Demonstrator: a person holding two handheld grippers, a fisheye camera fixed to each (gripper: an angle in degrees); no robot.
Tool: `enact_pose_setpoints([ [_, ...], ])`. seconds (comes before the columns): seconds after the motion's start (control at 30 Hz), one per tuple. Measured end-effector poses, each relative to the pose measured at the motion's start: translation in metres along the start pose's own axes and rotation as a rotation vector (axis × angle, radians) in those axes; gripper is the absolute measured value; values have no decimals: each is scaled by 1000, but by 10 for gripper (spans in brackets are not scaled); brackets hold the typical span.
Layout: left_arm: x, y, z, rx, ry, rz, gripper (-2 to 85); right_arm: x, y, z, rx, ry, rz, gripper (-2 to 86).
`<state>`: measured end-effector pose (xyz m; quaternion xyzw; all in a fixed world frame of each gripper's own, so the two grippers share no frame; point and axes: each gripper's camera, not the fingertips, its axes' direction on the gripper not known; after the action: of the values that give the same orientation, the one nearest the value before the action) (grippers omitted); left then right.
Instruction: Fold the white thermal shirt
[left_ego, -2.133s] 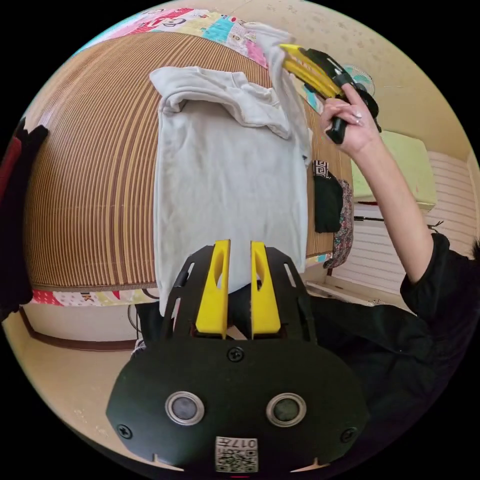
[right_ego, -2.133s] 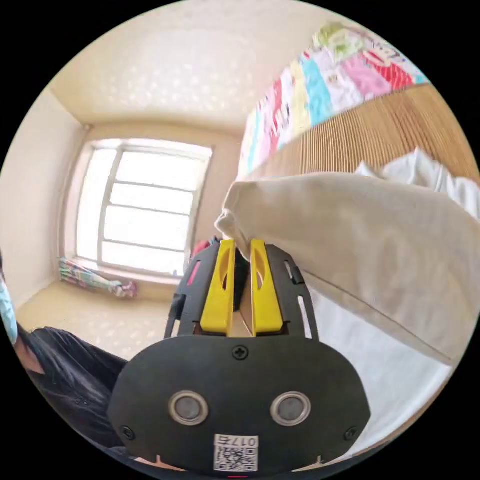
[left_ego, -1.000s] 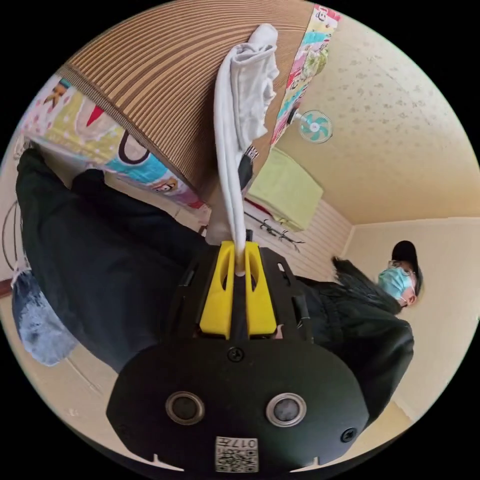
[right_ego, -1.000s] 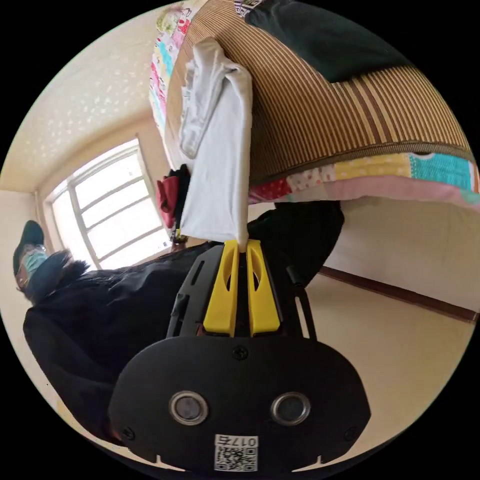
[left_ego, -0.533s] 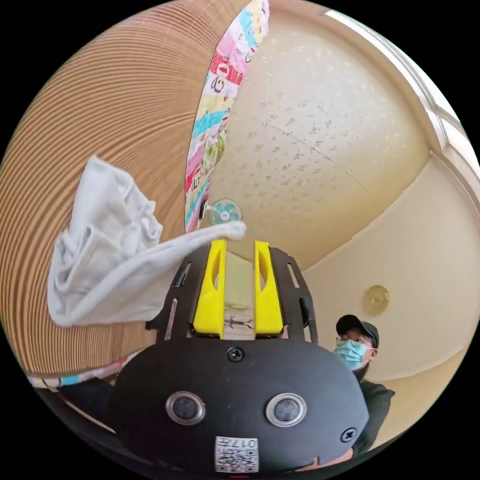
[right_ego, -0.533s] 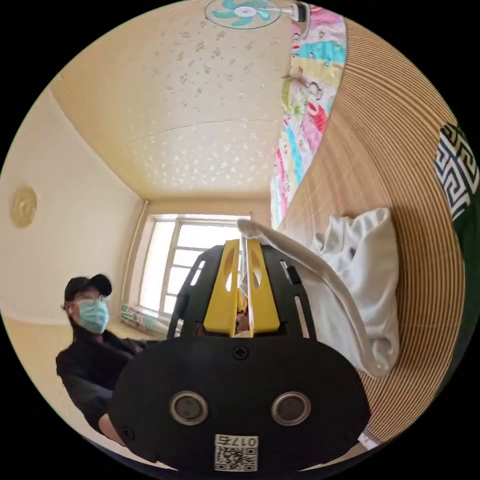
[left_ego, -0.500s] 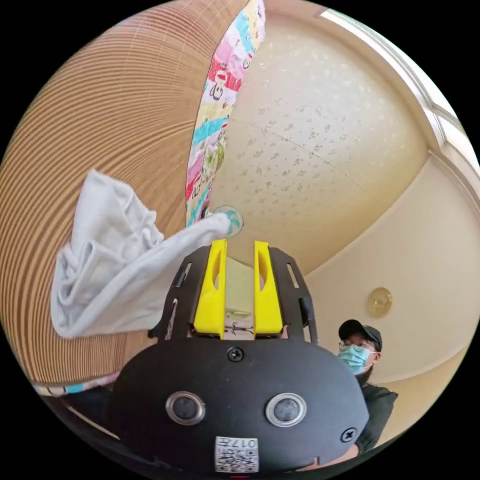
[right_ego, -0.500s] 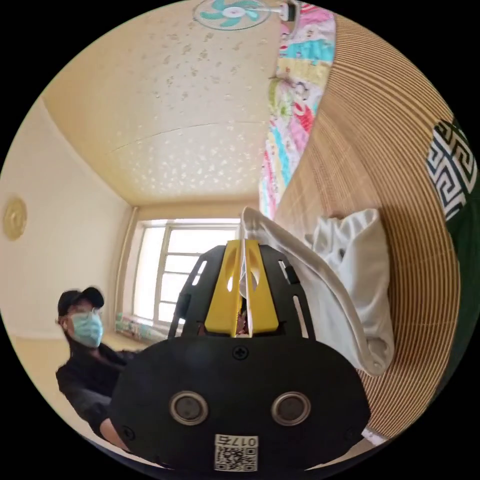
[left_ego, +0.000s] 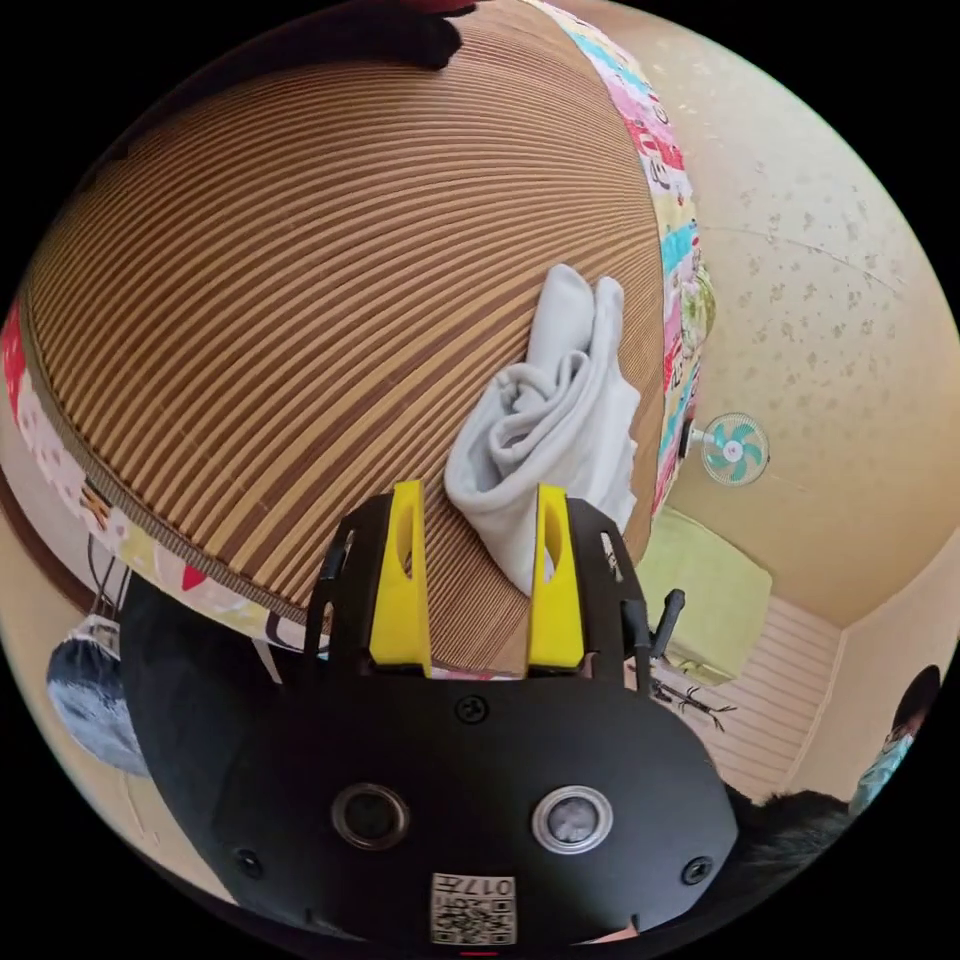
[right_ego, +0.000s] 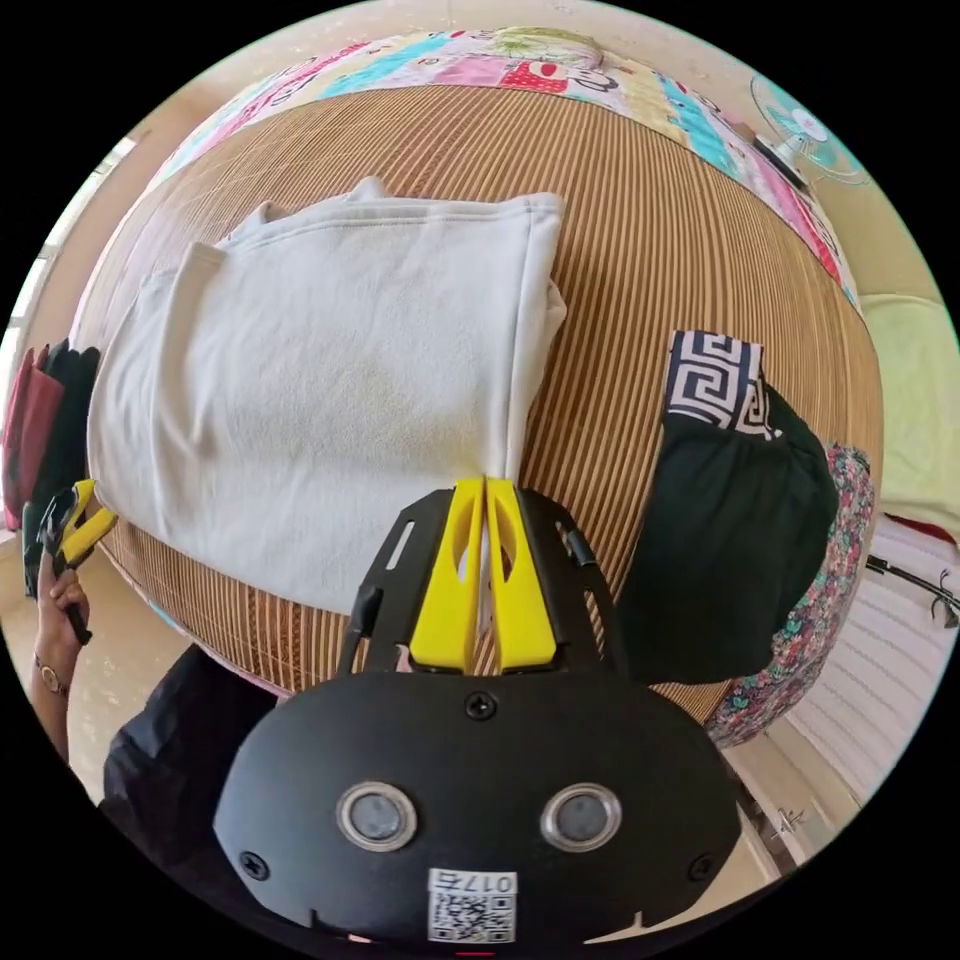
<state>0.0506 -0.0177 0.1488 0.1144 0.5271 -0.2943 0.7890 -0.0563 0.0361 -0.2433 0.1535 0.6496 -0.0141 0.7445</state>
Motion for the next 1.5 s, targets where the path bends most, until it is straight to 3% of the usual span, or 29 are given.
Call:
enact_pose_setpoints([
  [0.1, -9, 3, 25, 18, 121, -43, 134, -7, 4, -30, 142, -7, 112, 4],
  [0.27, 41, 11, 23, 176, 151, -2, 66, -27, 19, -40, 258, -249, 3, 4],
  [0.4, 206, 51, 37, 118, -38, 561, 64, -6, 31, 5, 73, -354, 88, 4],
  [0.53, 326, 141, 135, -128, -174, 1087, 64, 42, 68, 24, 75, -524, 160, 6],
  [0.63, 342, 197, 224, -367, -191, 1230, 70, 89, 109, 31, 116, -619, 308, 10],
  [0.8, 326, 247, 301, -698, -104, 1257, 64, 163, 186, 65, 128, -830, 586, 31],
  [0.9, 307, 225, 283, -551, -174, 1122, 110, 191, 220, 86, 148, -1005, 624, 61],
  [1.03, 247, 143, 245, -304, -282, 726, 171, 206, 239, 114, 146, -1232, 627, 116],
  [1.13, 201, 108, 273, -440, -253, 530, 190, 206, 238, 131, 180, -1413, 657, 153],
  [1.27, 178, 115, 321, -607, -250, 464, 136, 196, 225, 157, 175, -1604, 708, 206],
  [1.33, 179, 133, 324, -645, -137, 413, 79, 190, 217, 174, 168, -1695, 769, 232],
  [1.5, 223, 215, 310, -766, -136, 572, 65, 196, 187, 196, 324, -1901, 852, 249],
])
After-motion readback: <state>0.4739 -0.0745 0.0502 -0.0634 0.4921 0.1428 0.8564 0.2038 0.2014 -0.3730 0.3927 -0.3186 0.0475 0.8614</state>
